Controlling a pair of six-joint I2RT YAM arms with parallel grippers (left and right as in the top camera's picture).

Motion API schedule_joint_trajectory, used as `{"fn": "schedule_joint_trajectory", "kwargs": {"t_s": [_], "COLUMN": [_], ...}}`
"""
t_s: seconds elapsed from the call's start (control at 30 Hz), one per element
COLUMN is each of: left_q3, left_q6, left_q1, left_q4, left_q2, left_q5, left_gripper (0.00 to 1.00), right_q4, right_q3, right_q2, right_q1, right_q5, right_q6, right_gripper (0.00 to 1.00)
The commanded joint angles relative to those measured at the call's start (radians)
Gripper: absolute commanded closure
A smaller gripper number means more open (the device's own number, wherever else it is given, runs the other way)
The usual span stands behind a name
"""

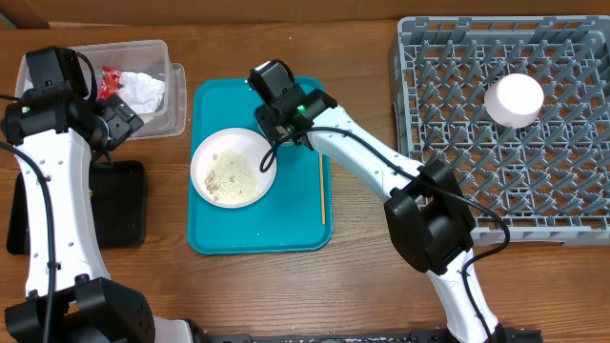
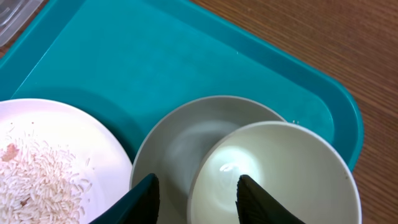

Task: Sort waste into correct bins and load items into the dishwasher
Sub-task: 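Reach the right gripper to the white cup on the tray and grasp it, then carry the white cup right and release it in the rack beside the plate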

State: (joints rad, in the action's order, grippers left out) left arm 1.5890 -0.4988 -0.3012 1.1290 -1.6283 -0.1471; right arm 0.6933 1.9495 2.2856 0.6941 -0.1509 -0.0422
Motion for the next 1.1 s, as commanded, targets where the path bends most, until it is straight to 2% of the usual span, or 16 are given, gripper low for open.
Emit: {"fn": "schedule_joint_trajectory", "kwargs": {"t_s": [0.0, 0.2, 0.4, 0.73, 1.07], "left_q3": [-0.005, -0.005, -0.005, -0.005, -0.005], "left_q6": [-0.01, -0.01, -0.01, -0.01, -0.01], "left_q1": [0.0, 0.0, 0.0, 0.0, 0.0], "left_q4": [-0.001, -0.001, -0.001, -0.001, -0.001], "left_q2": [-0.008, -0.008, -0.008, -0.008, -0.008], "left_q5": [-0.01, -0.01, -0.01, -0.01, -0.01], "left_gripper": [0.0, 0.0, 0.0, 0.0, 0.0], "right_q4": [-0.002, 0.001, 0.0, 0.004, 0.026], "right_q3": [0.016, 0.015, 0.016, 0.056, 0.091], "right_q2": [0.01, 0.011, 0.011, 0.008, -0.081], "right_q1": [0.002, 0.002, 0.002, 0.002, -0.01], "right_q5": [-0.013, -0.013, -0.014, -0.013, -0.016], "right_q6": [-0.01, -0.015, -0.034, -0.038, -0.072], "right_gripper": [0.58, 0.63, 0.72, 0.95, 0.96]}}
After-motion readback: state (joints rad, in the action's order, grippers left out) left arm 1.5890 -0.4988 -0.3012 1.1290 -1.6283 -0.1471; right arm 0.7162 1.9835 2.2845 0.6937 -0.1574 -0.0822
